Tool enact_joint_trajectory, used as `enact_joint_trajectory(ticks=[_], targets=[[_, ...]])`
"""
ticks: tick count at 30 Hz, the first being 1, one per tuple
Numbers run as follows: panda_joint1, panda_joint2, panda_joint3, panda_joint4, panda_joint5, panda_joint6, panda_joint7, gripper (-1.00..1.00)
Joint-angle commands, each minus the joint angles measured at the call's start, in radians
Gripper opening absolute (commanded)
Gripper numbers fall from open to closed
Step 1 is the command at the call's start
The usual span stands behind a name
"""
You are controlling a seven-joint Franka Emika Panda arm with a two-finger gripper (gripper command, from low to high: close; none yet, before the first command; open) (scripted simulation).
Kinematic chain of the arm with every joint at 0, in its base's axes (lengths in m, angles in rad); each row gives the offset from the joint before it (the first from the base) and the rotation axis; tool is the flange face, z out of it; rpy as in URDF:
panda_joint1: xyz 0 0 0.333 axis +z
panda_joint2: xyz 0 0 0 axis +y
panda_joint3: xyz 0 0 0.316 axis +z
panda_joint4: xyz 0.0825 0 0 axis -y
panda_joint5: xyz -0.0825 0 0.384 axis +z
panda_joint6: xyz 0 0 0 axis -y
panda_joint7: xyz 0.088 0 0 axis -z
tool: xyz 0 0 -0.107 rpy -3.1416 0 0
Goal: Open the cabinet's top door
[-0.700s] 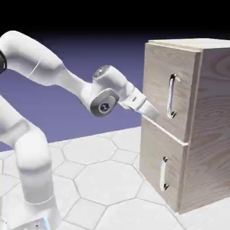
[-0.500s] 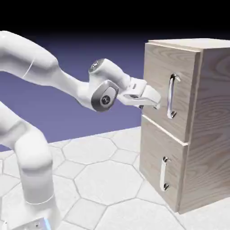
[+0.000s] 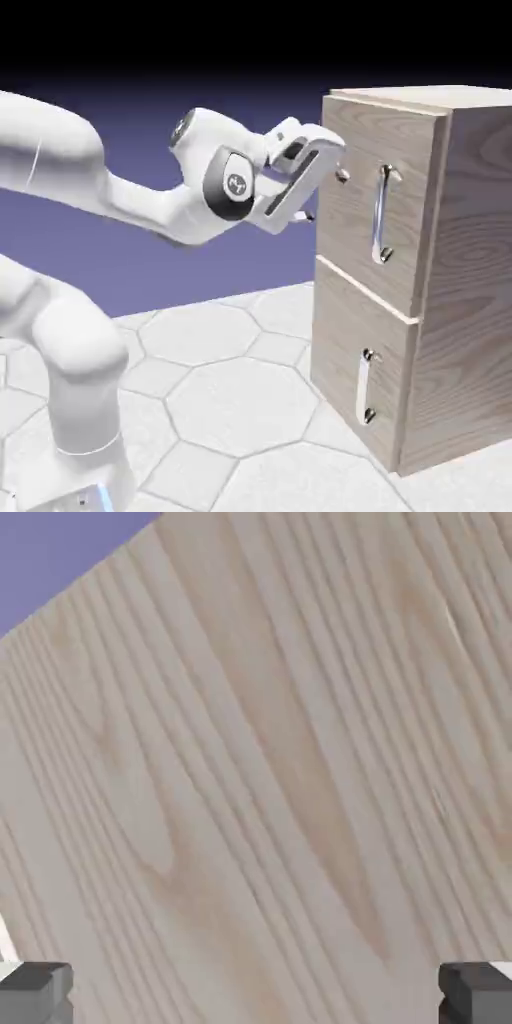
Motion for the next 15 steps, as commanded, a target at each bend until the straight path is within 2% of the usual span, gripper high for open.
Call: enact_joint_trajectory(ticks=[1,15], targets=[[0.012,-0.011,-0.017,0.004,-0.044,-0.001,-0.023,0.0],[0.179,-0.167,-0.262,0.057,-0.653,-0.021,-0.349,0.0]])
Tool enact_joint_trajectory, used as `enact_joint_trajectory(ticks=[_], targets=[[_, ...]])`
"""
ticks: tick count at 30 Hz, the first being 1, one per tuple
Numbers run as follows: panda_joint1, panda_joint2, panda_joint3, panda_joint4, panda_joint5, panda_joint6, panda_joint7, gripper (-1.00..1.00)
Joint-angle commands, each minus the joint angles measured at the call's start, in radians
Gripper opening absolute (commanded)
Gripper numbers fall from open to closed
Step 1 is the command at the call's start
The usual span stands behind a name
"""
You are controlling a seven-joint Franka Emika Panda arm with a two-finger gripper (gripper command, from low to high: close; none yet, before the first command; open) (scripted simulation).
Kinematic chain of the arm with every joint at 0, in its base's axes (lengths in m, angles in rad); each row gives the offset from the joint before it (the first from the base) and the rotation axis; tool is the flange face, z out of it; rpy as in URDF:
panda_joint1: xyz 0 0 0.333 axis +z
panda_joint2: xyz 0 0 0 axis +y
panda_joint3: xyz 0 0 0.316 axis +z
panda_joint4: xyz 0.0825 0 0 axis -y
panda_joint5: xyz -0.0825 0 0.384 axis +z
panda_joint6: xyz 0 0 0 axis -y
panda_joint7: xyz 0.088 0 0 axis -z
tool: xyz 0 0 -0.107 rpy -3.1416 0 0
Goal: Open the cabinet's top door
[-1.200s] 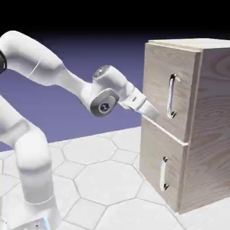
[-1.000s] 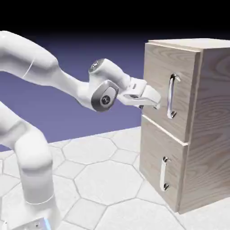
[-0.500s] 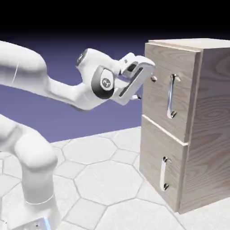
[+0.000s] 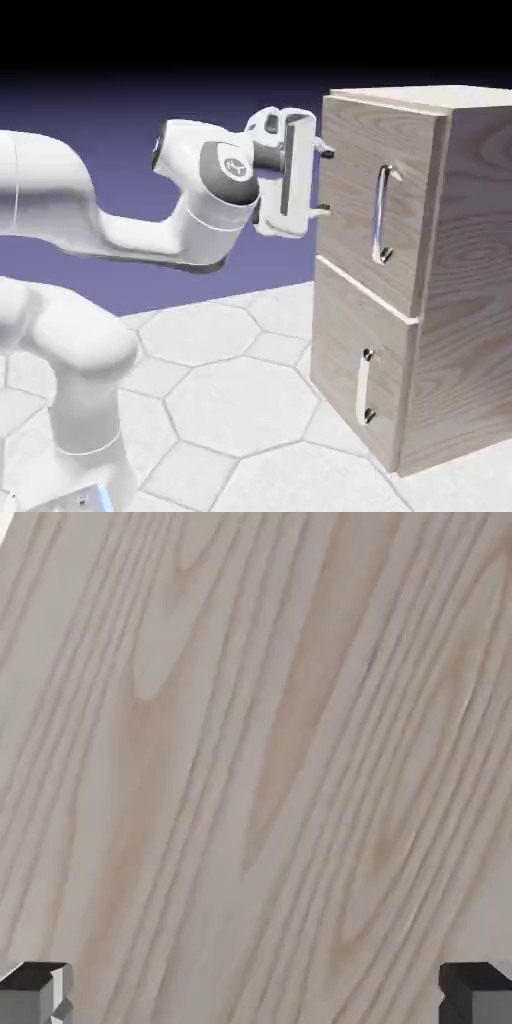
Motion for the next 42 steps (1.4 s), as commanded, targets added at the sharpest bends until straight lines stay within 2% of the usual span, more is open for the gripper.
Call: enact_joint_trajectory(ticks=[1,22,24,30,31,42], targets=[[0.012,-0.011,-0.017,0.004,-0.044,-0.001,-0.023,0.0],[0.263,-0.245,-0.384,0.084,-0.957,-0.031,-0.511,0.0],[0.267,-0.25,-0.391,0.085,-0.974,-0.031,-0.52,0.0],[0.45,-0.208,-0.458,0.191,-1.014,-0.105,-0.508,0.0],[0.45,-0.208,-0.458,0.191,-1.014,-0.105,-0.508,-1.0],[0.108,-0.254,-0.136,-0.153,-0.777,-0.435,-0.477,-1.0]])
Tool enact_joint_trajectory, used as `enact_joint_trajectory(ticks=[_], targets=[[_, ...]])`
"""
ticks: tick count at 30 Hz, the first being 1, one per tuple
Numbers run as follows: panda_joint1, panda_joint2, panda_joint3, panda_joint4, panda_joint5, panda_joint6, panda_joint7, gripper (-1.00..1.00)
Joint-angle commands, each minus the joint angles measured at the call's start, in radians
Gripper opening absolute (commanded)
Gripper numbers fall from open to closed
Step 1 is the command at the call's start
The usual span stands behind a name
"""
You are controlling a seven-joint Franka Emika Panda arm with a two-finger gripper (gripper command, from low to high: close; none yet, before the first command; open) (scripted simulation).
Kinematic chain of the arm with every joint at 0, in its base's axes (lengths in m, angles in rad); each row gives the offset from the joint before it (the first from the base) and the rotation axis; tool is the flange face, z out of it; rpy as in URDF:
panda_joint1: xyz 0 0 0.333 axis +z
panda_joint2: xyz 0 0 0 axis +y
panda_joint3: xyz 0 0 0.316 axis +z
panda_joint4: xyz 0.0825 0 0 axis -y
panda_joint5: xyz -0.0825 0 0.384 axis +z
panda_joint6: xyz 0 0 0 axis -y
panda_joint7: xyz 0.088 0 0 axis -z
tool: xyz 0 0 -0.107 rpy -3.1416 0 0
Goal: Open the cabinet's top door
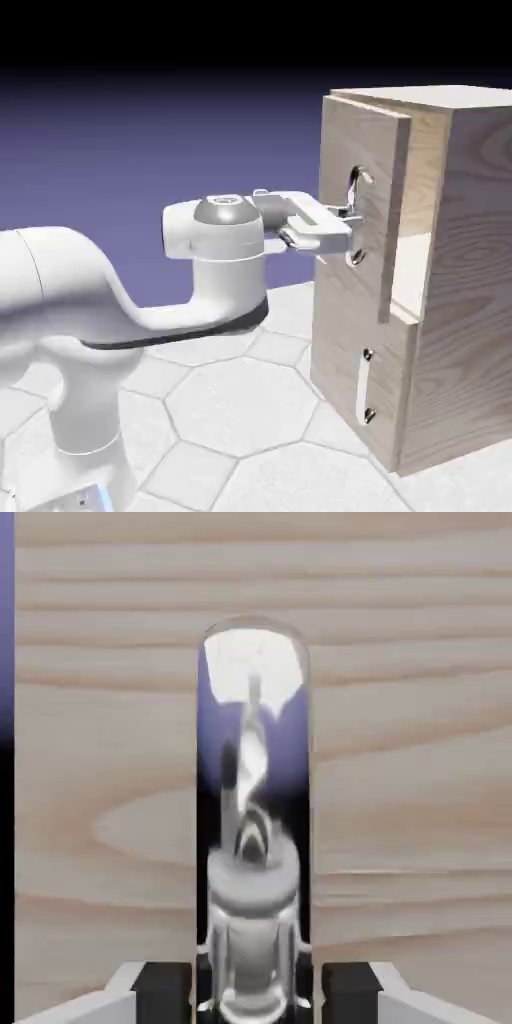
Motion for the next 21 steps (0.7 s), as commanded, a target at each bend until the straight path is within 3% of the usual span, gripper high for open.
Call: enact_joint_trajectory(ticks=[1,11,21], targets=[[-0.024,-0.009,0.036,-0.027,0.033,-0.029,-0.001,-1.0],[-0.133,-0.097,0.399,-0.203,0.402,-0.31,-0.017,-1.0],[-0.09,-0.074,0.761,-0.234,0.778,-0.589,0.011,-1.0]])
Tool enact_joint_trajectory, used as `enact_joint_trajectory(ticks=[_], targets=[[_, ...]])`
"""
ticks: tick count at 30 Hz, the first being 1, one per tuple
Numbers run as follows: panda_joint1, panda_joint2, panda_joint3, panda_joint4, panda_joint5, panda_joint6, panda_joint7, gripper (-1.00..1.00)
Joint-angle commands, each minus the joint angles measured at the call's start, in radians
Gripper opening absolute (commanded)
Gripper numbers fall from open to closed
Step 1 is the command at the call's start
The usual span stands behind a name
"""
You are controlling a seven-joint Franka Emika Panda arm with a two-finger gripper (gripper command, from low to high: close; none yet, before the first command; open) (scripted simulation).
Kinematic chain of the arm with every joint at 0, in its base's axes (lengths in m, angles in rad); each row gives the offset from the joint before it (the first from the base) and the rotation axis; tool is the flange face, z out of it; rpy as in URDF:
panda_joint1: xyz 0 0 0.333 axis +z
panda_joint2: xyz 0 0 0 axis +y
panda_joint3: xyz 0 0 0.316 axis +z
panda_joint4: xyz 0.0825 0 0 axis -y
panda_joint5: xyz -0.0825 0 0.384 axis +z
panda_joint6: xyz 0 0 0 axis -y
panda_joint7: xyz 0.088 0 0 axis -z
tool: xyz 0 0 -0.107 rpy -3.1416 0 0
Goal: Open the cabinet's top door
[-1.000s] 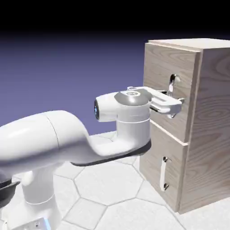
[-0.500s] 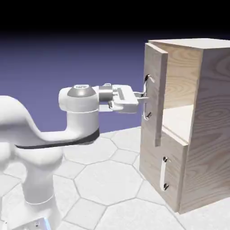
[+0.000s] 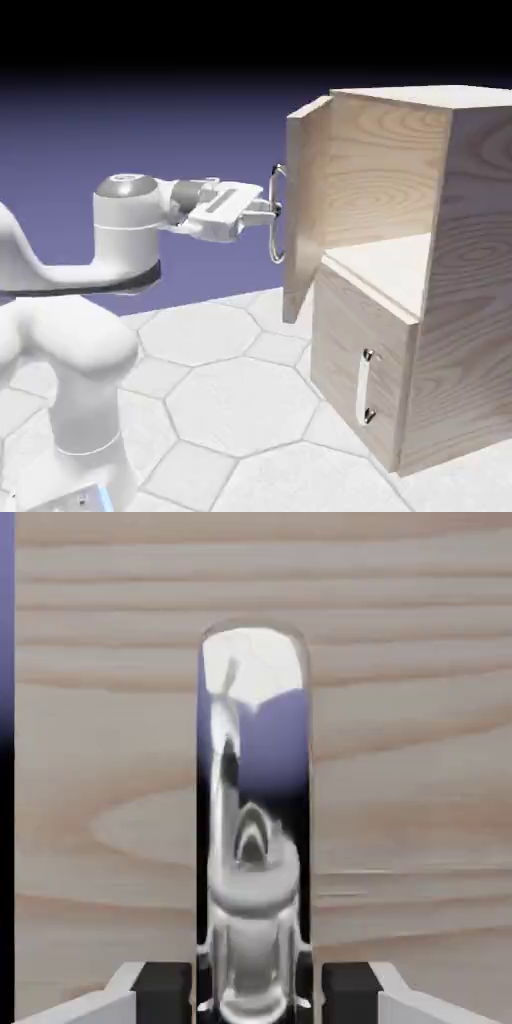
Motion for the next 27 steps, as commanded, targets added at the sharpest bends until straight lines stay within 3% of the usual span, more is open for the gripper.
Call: enact_joint_trajectory(ticks=[1,11,27], targets=[[0.006,0.013,0.036,0.004,0.037,-0.028,0.007,-1.0],[0.01,0.257,0.399,0.142,0.415,-0.343,0.115,-1.0],[-0.313,0.837,0.883,0.658,0.788,-0.915,0.357,-1.0]])
